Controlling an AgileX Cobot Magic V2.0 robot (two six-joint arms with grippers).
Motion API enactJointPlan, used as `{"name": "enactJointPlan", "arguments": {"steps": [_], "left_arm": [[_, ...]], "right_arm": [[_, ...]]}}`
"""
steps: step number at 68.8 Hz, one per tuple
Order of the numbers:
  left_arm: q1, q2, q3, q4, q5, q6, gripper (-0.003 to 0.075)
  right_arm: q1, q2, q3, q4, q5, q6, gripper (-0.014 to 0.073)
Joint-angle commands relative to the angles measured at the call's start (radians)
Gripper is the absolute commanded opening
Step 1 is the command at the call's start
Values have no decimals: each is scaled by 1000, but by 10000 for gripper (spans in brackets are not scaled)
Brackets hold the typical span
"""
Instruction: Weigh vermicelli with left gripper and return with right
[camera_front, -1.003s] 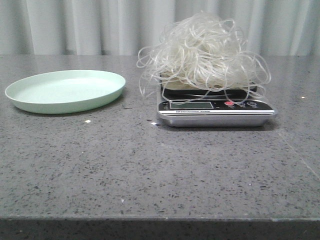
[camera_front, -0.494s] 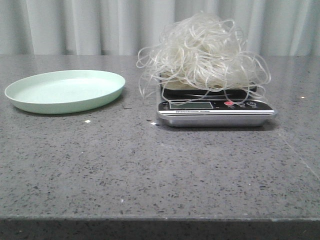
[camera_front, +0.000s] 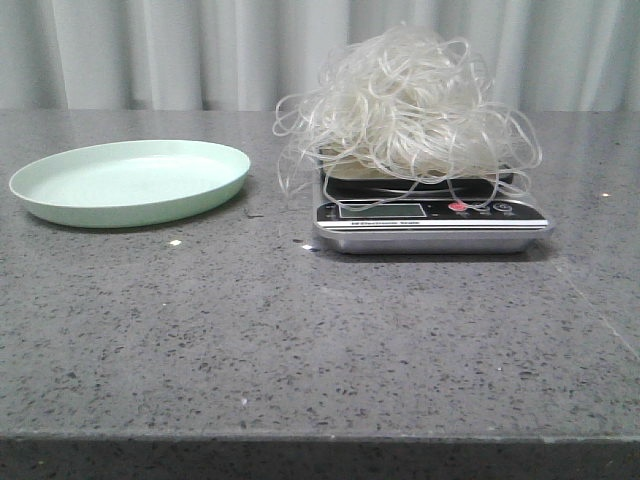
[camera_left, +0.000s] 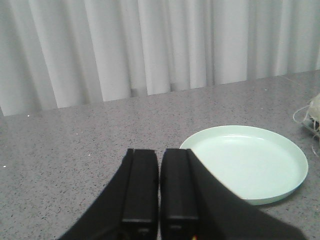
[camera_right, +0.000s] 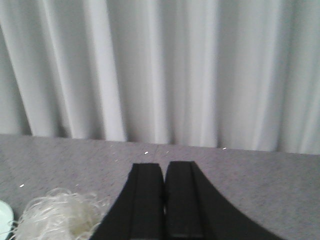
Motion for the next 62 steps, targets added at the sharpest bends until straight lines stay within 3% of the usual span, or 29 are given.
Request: {"name": "enactJointPlan", "arguments": {"steps": [1, 6, 18, 26, 46, 62], "left_arm": [[4, 7, -25, -19, -80, -10, 137], [4, 7, -25, -19, -80, -10, 137], [4, 7, -25, -19, -80, -10, 137], [4, 7, -25, -19, -80, -10, 137], [4, 7, -25, -19, -80, -10, 137], [4, 7, -25, -19, -80, -10, 137]], "right_arm": [[92, 100, -105, -1, -24, -6, 154], [161, 173, -151, -14, -17, -9, 177], [281, 344, -274, -20, 24, -25, 410], [318, 439, -363, -20, 98, -25, 496], [335, 675, -518, -20, 282, -25, 512], [335, 813, -526, -79, 347, -30, 512]]}}
